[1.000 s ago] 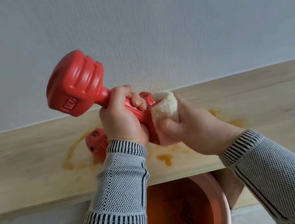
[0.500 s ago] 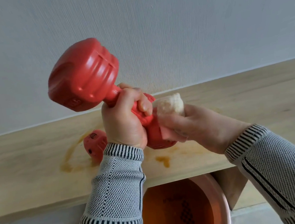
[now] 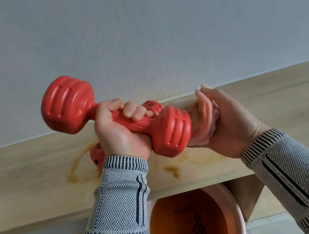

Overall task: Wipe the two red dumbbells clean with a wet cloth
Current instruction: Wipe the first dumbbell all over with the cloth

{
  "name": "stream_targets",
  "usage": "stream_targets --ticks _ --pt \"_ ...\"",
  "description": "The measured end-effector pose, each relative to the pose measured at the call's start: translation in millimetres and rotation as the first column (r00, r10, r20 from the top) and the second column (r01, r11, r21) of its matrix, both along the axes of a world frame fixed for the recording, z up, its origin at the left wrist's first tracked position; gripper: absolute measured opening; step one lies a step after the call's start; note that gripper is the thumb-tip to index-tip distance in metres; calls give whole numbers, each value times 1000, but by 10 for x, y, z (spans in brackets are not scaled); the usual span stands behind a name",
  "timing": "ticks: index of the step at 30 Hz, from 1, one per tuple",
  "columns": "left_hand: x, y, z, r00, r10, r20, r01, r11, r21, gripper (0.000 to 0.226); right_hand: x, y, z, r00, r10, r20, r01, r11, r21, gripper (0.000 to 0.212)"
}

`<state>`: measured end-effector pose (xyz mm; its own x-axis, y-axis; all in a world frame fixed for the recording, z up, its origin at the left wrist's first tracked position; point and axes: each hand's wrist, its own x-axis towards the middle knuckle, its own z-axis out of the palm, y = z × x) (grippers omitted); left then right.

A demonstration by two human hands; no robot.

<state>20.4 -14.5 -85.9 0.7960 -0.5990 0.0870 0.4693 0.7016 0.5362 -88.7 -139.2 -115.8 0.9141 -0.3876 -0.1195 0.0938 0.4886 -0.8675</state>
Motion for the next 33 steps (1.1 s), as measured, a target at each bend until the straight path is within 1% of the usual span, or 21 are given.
stream_targets --ticks 1,3,6,7,10,12,13,14,15,16,18,20,22,24,27,29,31,33 --pt "26 1 -1 999 30 -31 -30 1000 0 21 2 29 26 999 30 30 -29 999 -18 75" --pt "48 -15 -3 993 98 -65 -97 995 22 25 33 127 62 995 75 69 -68 993 -98 67" --pt "40 -62 -3 979 176 -103 -170 983 62 24 81 276 49 995 62 76 -44 975 -219 27" --pt "39 -69 -5 974 198 -115 -190 979 77 23 74 313 41 997 47 69 -27 964 -264 19" --pt "44 -68 -8 963 244 -115 -231 966 113 24 51 355 35 999 35 37 -14 886 -464 30" --pt "23 -69 -8 961 258 -101 -245 961 129 25 54 360 33 997 -71 41 82 833 -548 35" --pt "4 -75 -5 961 264 -84 -251 957 143 27 67 348 27 988 -147 42 146 816 -559 36" --pt "-24 -84 2 960 273 -62 -261 952 159 28 86 310 -1 979 -203 30 186 818 -545 38" --pt "-46 -92 5 956 290 -39 -279 944 178 29 104 282 -20 976 -219 4 189 833 -520 41" --pt "-63 -95 13 950 313 -17 -303 932 199 29 113 268 -37 983 -186 -3 159 849 -504 43" --pt "-58 -95 34 936 352 -2 -343 911 230 29 96 290 -56 997 -69 28 74 862 -501 38" --pt "-17 -83 52 927 373 -32 -356 905 234 27 72 350 -49 998 8 54 22 853 -521 32" --pt "25 -74 46 924 376 -72 -350 906 237 26 68 413 -43 998 -7 64 40 847 -531 35" --pt "42 -62 35 928 363 -81 -336 912 236 26 74 442 -51 997 -26 79 60 875 -480 33" --pt "28 -44 24 947 320 -32 -304 923 234 26 125 353 -83 996 -89 27 93 931 -354 22" --pt "6 -42 24 950 311 9 -304 922 241 29 150 293 -96 993 -118 -14 108 942 -319 24" --pt "4 -41 30 946 324 27 -321 914 250 30 162 307 -90 998 -64 5 62 947 -314 27" --pt "40 -36 39 947 322 -5 -311 919 242 27 155 368 -72 1000 -6 20 13 936 -352 33"
